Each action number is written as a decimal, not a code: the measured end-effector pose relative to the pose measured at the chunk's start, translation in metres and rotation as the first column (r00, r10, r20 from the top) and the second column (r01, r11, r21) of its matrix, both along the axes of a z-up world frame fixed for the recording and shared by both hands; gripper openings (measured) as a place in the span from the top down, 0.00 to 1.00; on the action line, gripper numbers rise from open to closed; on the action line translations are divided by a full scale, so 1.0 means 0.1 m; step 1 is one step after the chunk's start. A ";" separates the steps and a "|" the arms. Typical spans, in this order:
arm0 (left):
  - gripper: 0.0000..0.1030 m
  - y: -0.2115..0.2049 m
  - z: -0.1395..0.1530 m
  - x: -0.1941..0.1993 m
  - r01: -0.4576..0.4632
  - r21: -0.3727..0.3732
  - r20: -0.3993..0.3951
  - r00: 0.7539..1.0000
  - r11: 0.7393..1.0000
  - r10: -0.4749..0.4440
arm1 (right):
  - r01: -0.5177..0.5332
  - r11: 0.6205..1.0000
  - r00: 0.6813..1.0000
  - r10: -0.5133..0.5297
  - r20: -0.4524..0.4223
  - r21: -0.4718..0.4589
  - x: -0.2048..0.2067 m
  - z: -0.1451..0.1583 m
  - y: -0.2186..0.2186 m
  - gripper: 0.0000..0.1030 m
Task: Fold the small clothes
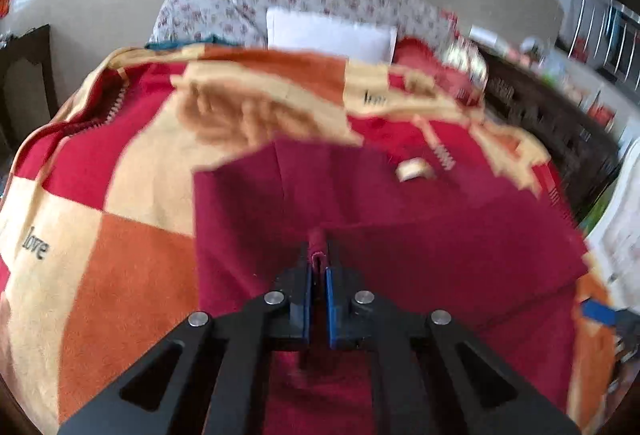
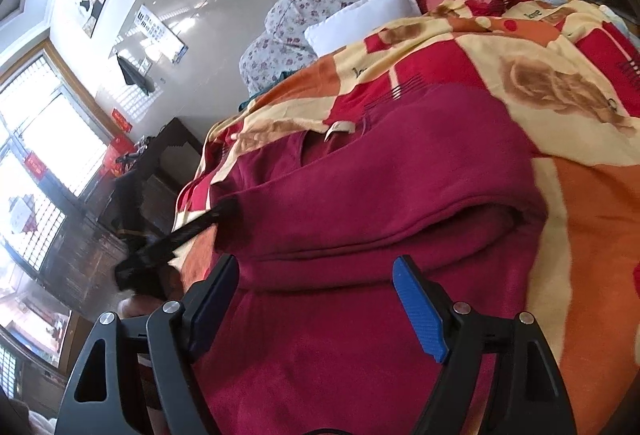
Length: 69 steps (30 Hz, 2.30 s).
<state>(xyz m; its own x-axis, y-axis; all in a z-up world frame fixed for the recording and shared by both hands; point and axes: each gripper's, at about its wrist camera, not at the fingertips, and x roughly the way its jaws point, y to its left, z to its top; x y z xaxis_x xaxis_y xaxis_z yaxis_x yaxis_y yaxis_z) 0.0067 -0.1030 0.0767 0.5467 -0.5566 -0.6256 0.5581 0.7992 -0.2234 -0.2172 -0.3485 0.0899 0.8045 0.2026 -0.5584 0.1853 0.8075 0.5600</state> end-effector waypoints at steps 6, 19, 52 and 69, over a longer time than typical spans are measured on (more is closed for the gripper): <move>0.95 0.27 0.40 -0.04 -0.049 -0.015 0.079 0.996 0.999 0.050 | 0.051 0.988 0.998 -0.054 -0.019 -0.145 0.07 0.17 -0.08 0.20; 0.80 0.25 -0.15 0.17 -0.095 0.090 -0.057 0.993 0.991 0.100 | 0.036 0.912 0.965 -0.138 -0.224 -0.408 0.44 -0.29 -0.45 0.94; 0.27 0.09 -0.24 -0.32 -0.073 0.198 -0.022 0.997 0.978 0.079 | 0.060 0.975 0.979 -0.099 -0.178 -0.216 -0.24 -0.03 -0.43 0.33; 0.24 0.86 -0.25 -1.42 -0.043 0.207 -0.048 0.997 0.977 0.054 | -0.191 0.883 0.929 0.022 -0.369 -0.429 -1.29 -0.01 0.17 0.33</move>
<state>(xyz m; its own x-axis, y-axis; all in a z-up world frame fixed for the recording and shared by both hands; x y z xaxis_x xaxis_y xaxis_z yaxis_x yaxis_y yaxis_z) -0.1357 -0.0168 0.0518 0.5328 -0.3871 -0.7525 0.5096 0.8567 -0.0799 -0.3465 -0.3316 0.0884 0.5319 -0.0657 -0.8442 0.1949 0.9797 0.0466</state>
